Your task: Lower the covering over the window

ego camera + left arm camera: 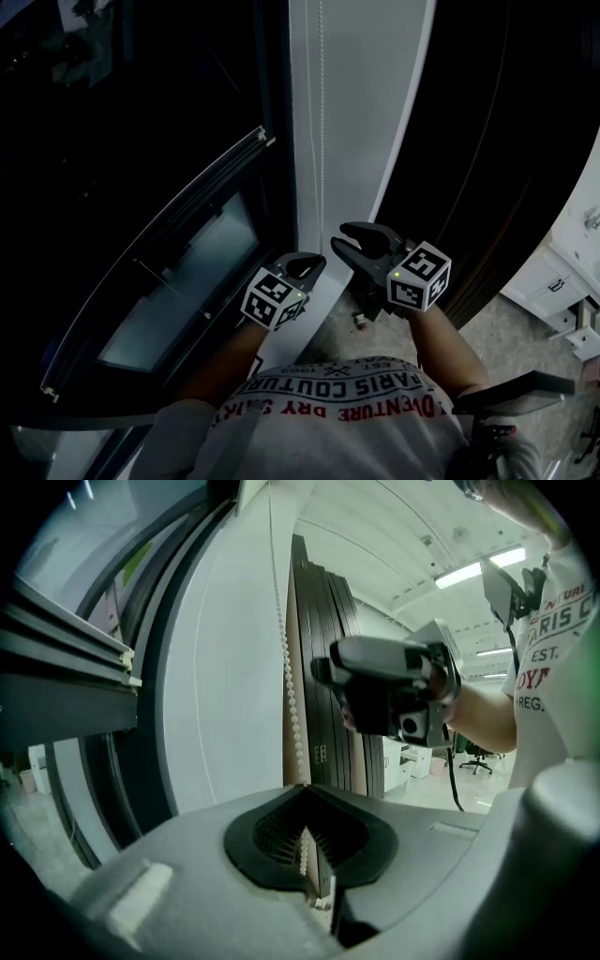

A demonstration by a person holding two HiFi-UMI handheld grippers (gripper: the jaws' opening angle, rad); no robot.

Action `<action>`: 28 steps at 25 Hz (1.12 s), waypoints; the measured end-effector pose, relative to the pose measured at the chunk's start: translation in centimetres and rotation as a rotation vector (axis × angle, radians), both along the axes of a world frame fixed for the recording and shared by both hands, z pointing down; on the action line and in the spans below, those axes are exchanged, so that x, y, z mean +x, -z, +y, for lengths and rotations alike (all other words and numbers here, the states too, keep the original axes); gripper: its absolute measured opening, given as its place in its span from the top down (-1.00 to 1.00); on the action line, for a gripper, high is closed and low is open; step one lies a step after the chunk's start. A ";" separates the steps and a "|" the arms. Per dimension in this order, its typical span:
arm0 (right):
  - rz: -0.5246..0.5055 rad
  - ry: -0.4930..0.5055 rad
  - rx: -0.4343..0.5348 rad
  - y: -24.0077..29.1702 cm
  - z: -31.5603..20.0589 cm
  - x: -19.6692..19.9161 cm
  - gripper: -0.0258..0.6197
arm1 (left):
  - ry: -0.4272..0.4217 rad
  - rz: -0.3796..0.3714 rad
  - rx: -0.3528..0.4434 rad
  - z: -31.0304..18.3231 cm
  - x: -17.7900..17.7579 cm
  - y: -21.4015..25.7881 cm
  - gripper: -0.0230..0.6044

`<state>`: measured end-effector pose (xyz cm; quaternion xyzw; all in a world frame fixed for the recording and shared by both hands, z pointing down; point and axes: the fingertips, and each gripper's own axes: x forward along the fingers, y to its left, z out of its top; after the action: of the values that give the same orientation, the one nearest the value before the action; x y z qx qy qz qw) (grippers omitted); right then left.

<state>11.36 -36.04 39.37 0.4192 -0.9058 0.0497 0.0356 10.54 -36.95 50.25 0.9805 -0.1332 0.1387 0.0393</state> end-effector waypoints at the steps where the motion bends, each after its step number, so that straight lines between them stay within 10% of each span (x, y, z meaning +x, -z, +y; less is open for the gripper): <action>1: 0.002 0.004 0.007 0.4 -0.1 -0.2 0.54 | -0.003 -0.013 -0.012 0.2 0.0 -0.8 0.91; 28: -0.042 0.001 0.104 7.6 -2.8 -1.5 0.88 | -0.013 -0.036 -0.039 2.5 0.8 -3.7 0.91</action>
<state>9.82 -38.83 31.74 0.4188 -0.9080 0.0110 -0.0052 11.37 -34.44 53.98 0.9777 -0.1250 0.1593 0.0549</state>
